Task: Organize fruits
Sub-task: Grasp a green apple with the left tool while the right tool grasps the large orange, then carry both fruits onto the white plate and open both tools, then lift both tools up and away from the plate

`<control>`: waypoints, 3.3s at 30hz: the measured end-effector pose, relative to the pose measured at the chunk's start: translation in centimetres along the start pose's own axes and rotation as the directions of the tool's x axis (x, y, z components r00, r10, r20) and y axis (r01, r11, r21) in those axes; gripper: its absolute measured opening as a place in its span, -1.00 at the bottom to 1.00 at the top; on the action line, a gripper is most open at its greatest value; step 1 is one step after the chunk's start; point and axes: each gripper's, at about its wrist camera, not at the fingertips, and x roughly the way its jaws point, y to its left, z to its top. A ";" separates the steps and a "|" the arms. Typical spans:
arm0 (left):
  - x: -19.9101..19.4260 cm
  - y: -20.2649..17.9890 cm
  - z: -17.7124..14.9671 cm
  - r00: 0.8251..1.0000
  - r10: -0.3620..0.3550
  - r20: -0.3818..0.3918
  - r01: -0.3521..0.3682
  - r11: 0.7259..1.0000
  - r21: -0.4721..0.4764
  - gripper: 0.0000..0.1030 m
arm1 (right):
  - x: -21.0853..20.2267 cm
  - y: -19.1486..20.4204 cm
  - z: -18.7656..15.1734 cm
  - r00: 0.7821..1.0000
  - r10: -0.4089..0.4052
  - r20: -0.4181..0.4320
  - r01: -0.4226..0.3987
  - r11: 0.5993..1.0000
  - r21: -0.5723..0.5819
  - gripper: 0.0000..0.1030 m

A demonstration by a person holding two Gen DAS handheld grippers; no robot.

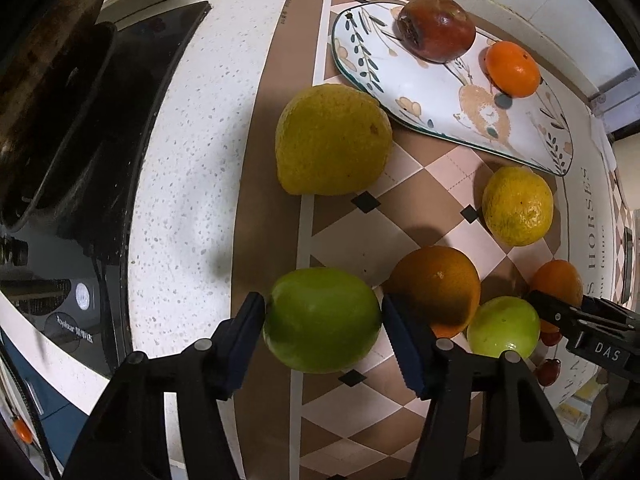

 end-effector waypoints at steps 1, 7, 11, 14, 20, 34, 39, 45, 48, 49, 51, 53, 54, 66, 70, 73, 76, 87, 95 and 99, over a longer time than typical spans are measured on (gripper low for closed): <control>0.0 0.1 -0.2 1.000 -0.001 0.000 0.001 1.000 -0.006 0.13 | 0.0 -0.1 -0.1 1.000 0.003 0.000 -0.003 1.000 0.004 0.32; -0.5 1.3 -1.0 1.000 -0.026 0.000 0.026 0.998 -0.064 0.10 | -1.6 -1.5 -0.6 0.999 0.044 0.020 -0.044 0.999 0.022 0.31; -0.7 2.1 -0.8 0.999 -0.052 -0.001 0.052 0.995 -0.084 0.10 | -2.8 -1.9 -0.4 0.997 0.064 0.036 -0.065 0.998 0.025 0.31; -0.4 1.2 -0.4 1.000 -0.024 0.017 0.025 0.999 -0.037 0.11 | -3.3 -1.8 0.3 0.997 0.070 0.043 -0.071 0.997 0.023 0.31; 0.6 0.4 1.3 1.000 0.006 0.013 -0.006 1.000 -0.006 0.19 | -3.2 -1.4 1.3 0.996 0.082 0.028 -0.082 0.996 0.022 0.31; -2.3 1.1 0.2 0.995 -0.017 0.101 0.023 0.998 -0.065 0.15 | -5.3 -1.9 1.5 0.990 0.107 0.091 -0.111 0.993 0.036 0.31; -8.6 -2.2 3.2 0.971 -0.097 0.219 0.100 0.995 -0.004 0.15 | -7.5 -1.1 4.1 0.979 0.133 0.154 -0.137 0.990 0.015 0.31; -8.0 -4.9 9.7 0.973 -0.107 0.202 0.097 0.994 0.055 0.15 | -6.9 0.9 9.4 0.975 0.125 0.185 -0.121 0.992 -0.032 0.31; -5.0 -4.8 12.2 0.987 -0.107 0.123 0.104 0.994 0.034 0.15 | -5.5 1.8 11.8 0.979 0.119 0.168 -0.112 0.993 -0.049 0.31; -4.0 -4.7 12.7 0.990 -0.108 0.094 0.106 0.994 0.026 0.15 | -5.0 2.0 12.4 0.980 0.117 0.160 -0.109 0.993 -0.055 0.31; -2.3 -4.4 13.7 0.993 -0.116 0.040 0.116 0.993 -0.001 0.15 | -4.0 2.6 13.2 0.983 0.116 0.141 -0.107 0.992 -0.068 0.31; -1.2 -4.2 14.5 0.991 -0.133 -0.001 0.133 0.991 -0.023 0.15 | -3.2 2.9 13.7 0.985 0.119 0.123 -0.109 0.991 -0.080 0.31; -0.7 -4.1 14.7 0.990 -0.142 -0.017 0.141 0.989 -0.032 0.15 | -3.0 3.1 13.9 0.986 0.118 0.116 -0.109 0.990 -0.087 0.31; 1.1 -4.1 15.2 0.986 -0.145 -0.083 0.141 0.988 -0.056 0.43 | -1.3 3.5 14.3 0.990 0.137 0.042 -0.133 0.987 -0.092 0.64; 0.2 -4.1 15.2 0.991 -0.122 -0.059 0.120 0.992 -0.048 0.77 | -2.6 3.3 13.9 0.991 0.117 0.067 -0.112 0.990 -0.080 0.81; -1.0 -3.8 14.8 0.994 -0.105 -0.040 0.103 0.994 -0.044 0.77 | -4.2 3.2 13.5 0.994 0.056 0.098 -0.048 0.996 -0.076 0.82; -2.8 -3.7 14.0 0.999 -0.044 0.015 0.044 0.999 -0.023 0.77 | -5.9 2.9 12.6 0.990 -0.009 0.143 0.020 0.997 -0.076 0.84; -9.9 -2.3 8.7 0.976 0.083 0.201 -0.081 0.997 -0.017 0.77 | -12.2 2.0 7.2 0.959 -0.079 0.273 0.093 0.995 -0.040 0.84; -14.9 -3.2 4.2 0.943 0.093 0.318 -0.100 0.995 0.006 0.77 | -17.3 2.3 2.4 0.923 -0.094 0.373 0.112 0.993 -0.026 0.84; -16.8 -3.4 2.2 0.930 0.081 0.359 -0.093 0.996 0.016 0.77 | -19.6 2.6 -0.1 0.904 -0.104 0.415 0.123 0.992 -0.019 0.84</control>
